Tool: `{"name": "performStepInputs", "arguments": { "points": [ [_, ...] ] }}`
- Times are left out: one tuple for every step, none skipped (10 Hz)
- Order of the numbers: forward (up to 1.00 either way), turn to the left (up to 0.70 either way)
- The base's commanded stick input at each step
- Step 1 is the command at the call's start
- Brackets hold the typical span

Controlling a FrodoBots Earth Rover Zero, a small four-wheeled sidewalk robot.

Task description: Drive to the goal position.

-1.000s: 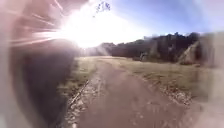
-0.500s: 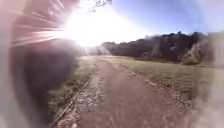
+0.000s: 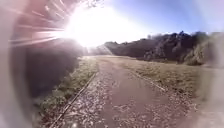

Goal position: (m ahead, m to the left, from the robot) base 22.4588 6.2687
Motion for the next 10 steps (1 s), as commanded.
{"name": "performStepInputs", "arguments": {
  "points": [
    [0.85, 0.0],
    [0.85, 0.0],
    [0.85, 0.0],
    [0.85, 0.0],
    [0.85, 0.0],
    [0.85, 0.0],
    [0.85, 0.0],
    [0.85, 0.0],
    [0.85, 0.0],
    [0.85, -0.05]
  ]
}}
